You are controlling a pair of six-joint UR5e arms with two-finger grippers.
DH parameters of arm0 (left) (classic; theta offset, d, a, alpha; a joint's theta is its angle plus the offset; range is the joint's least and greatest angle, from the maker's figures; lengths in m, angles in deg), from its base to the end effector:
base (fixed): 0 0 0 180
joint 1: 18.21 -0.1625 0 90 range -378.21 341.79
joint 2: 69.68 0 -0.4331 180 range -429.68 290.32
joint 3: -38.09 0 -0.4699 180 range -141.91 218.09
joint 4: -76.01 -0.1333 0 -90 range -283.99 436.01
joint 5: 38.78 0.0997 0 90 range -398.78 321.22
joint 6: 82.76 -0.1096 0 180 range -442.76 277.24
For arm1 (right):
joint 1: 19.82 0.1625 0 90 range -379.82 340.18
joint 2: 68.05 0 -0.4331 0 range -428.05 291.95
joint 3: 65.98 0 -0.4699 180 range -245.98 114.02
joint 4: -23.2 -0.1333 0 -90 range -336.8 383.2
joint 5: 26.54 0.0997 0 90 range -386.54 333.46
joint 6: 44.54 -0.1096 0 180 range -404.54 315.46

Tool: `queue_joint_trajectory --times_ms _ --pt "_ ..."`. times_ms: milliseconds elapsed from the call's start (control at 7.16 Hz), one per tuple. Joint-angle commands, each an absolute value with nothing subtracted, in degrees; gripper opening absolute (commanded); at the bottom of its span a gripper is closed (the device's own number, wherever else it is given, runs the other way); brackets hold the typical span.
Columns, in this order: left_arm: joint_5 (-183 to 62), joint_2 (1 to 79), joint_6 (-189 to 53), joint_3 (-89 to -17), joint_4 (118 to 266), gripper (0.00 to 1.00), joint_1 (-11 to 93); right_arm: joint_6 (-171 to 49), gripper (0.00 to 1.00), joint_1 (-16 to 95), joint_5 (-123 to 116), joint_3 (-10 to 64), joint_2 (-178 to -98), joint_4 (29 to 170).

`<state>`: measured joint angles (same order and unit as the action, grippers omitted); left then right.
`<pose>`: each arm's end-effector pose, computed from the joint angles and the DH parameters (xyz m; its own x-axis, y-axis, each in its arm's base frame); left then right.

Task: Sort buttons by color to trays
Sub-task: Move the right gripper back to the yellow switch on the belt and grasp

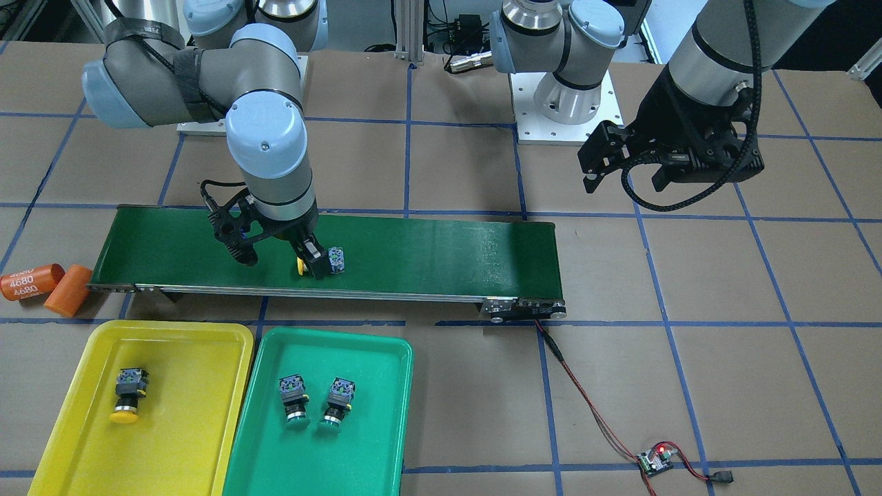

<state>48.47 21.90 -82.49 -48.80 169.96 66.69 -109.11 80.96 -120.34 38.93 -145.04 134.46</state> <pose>-0.0867 -0.5867 0.4944 -0.9943 -0.0955 0.0477 -0.0935 0.9947 0.0424 0.2359 -0.5649 0.2443 -0.5881 0.7978 0.1330 0.8042 0.5943 -0.0096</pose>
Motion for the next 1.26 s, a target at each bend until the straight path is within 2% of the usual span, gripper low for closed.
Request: queue_joint_trajectory --times_ms 0,140,280,419,559,699,1118 --pt "50.25 21.82 -82.49 -49.01 169.70 1.00 66.69 -110.01 1.00 80.99 -120.23 39.22 -141.72 137.78" --pt "50.25 21.64 -82.41 -49.01 170.04 1.00 66.69 -110.10 1.00 80.99 -120.32 39.31 -140.48 138.94" --pt "50.25 21.64 -82.41 -49.01 169.96 1.00 66.78 -110.02 0.80 80.99 -120.32 39.40 -140.47 138.69" --pt "50.34 21.82 -82.41 -48.92 169.79 1.00 66.69 -109.67 0.48 80.90 -120.32 39.31 -140.47 138.51" --pt "50.34 21.64 -82.41 -48.84 169.78 1.00 66.69 -109.49 0.07 80.99 -120.32 39.40 -140.47 138.60" --pt "50.25 22.08 -82.49 -47.88 169.52 1.00 66.69 -105.83 0.00 80.90 -120.93 39.31 -140.90 138.68" --pt "50.78 21.64 -82.14 -48.57 169.43 1.00 66.78 -97.81 0.00 80.20 -122.33 38.26 -142.31 138.86"
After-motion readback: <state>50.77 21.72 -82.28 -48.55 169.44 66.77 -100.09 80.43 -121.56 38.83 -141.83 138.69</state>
